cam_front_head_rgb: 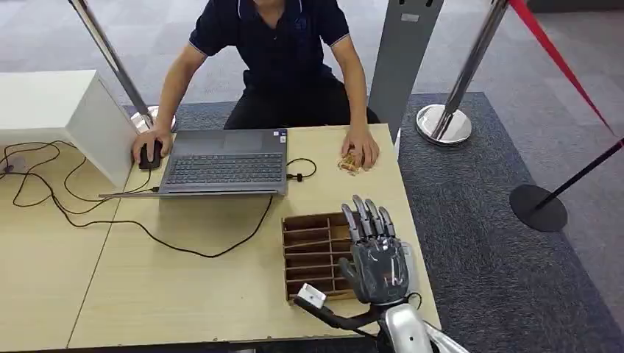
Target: Pass the card to the sensor for recognition and then transmit it.
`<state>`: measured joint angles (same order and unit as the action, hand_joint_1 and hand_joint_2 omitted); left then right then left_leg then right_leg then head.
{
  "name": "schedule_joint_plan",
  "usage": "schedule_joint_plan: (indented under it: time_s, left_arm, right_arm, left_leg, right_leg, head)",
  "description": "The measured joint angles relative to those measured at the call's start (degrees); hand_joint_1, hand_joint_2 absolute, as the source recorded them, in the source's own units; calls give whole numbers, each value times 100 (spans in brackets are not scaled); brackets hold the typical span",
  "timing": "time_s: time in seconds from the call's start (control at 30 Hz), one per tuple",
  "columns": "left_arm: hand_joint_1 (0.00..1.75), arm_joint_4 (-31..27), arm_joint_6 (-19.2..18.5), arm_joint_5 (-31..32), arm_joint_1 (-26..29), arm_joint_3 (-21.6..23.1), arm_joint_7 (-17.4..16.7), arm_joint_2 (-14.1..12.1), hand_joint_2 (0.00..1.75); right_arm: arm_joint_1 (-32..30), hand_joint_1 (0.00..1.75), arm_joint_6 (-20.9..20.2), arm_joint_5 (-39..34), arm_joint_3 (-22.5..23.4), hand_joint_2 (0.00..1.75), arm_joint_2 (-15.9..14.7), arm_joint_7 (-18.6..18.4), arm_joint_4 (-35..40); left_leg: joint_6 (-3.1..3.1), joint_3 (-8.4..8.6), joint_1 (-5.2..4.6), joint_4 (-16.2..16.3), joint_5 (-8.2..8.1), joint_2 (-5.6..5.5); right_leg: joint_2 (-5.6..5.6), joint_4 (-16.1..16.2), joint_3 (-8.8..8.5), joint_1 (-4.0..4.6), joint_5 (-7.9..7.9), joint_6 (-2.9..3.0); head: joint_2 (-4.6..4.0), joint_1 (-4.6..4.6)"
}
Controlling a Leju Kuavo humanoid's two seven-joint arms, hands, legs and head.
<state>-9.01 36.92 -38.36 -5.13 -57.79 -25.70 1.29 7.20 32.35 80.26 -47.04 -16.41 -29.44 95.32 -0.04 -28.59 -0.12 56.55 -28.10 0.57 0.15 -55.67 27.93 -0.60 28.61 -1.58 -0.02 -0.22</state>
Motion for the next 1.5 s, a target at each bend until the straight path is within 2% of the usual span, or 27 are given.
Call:
schedule_joint_plan:
  time_s: [0.3,0.47,0.9,1.5]
  left_arm:
    - [0,0,0,0,4,2,0,-26,175]
    - [0,2,0,0,4,2,22,-31,175]
    - [0,4,0,0,12,2,35,-59,175]
    - [0,4,0,0,25,2,-9,-77,175]
  right_arm:
    - [56,0,-11,33,-168,175,177,162,-44]
    - [66,0,-2,-129,-227,175,221,109,-177]
    - [8,0,234,-295,-92,175,57,-249,-619]
    - [-44,0,383,22,68,175,-61,-457,-697]
  left_leg:
    - [0,2,0,0,0,0]
    - [0,2,0,0,0,0]
    - [0,4,-1,0,0,0]
    - [0,5,-1,1,0,1]
  right_leg:
    - [0,-1,-1,0,0,0]
    - [0,-1,-2,0,0,0]
    - [0,-1,-1,-1,0,0]
    - [0,-1,-2,-1,0,0]
  head:
    - [0,-2]
    - [0,-2]
    - [0,-2]
    - [0,-2]
